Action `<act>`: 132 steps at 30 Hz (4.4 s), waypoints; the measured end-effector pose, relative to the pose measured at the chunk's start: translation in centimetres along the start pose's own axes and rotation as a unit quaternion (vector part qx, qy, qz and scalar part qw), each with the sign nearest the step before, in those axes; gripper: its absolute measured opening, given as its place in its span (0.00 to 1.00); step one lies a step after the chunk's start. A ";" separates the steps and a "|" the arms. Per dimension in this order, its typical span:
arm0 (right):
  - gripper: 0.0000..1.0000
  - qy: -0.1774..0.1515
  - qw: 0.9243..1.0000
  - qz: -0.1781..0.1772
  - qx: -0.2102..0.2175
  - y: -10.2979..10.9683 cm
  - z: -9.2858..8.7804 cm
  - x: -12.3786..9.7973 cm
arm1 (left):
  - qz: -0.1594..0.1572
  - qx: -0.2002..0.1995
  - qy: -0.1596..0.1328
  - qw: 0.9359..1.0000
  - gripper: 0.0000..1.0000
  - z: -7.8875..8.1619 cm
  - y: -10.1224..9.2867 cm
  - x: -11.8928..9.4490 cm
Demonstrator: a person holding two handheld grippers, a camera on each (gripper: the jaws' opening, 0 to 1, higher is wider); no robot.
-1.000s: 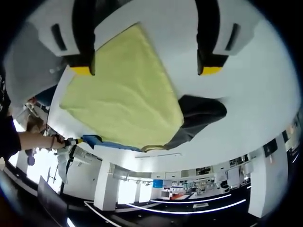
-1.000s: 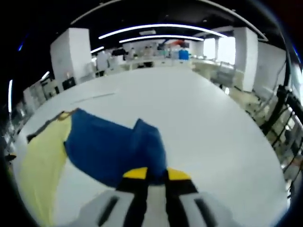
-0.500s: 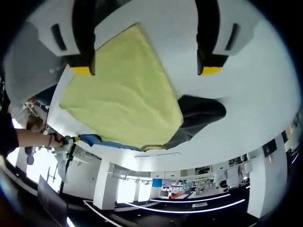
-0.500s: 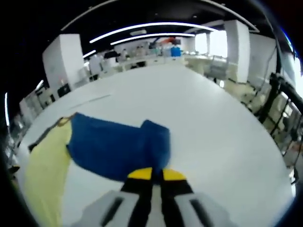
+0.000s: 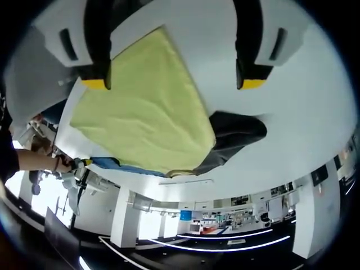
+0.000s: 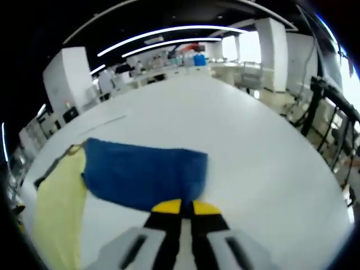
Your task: Fold the garment on the visible template until the final outline fits inside the template.
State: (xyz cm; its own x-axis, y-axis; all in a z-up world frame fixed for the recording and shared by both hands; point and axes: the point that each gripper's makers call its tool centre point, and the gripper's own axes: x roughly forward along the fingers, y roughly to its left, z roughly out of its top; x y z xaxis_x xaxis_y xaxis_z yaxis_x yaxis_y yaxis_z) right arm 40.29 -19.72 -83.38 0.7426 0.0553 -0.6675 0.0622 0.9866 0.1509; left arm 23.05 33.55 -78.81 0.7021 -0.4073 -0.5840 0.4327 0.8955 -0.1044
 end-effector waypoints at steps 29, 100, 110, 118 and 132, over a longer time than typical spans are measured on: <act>0.00 -0.010 0.999 0.021 -0.046 3.6 4.4 0.1 | -0.016 0.021 -0.012 1.000 0.99 0.7 -1.5 -0.4; 0.00 -0.009 0.939 0.173 -0.299 28.6 12.0 4.6 | -0.024 0.004 -0.010 1.000 0.98 0.6 -1.2 0.2; 0.00 -0.017 0.921 0.196 -0.337 31.9 11.5 5.5 | -0.019 -0.005 -0.021 1.000 0.98 1.0 -0.8 0.0; 0.00 -0.032 0.904 0.232 -0.359 35.5 10.9 5.0 | -0.018 -0.005 -0.018 1.000 0.98 0.7 -0.7 0.0; 0.00 -0.044 0.883 0.274 -0.379 39.5 9.0 3.3 | -0.014 -0.006 -0.019 1.000 0.98 0.8 -0.5 0.0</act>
State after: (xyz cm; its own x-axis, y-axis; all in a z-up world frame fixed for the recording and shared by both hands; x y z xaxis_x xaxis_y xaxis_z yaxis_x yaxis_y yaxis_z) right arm 51.17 18.09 -73.04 0.5740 0.5774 -0.5806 -0.7615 0.6370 -0.1194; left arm 23.24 32.96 -78.09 0.7111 -0.4385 -0.5496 0.4457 0.8857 -0.1300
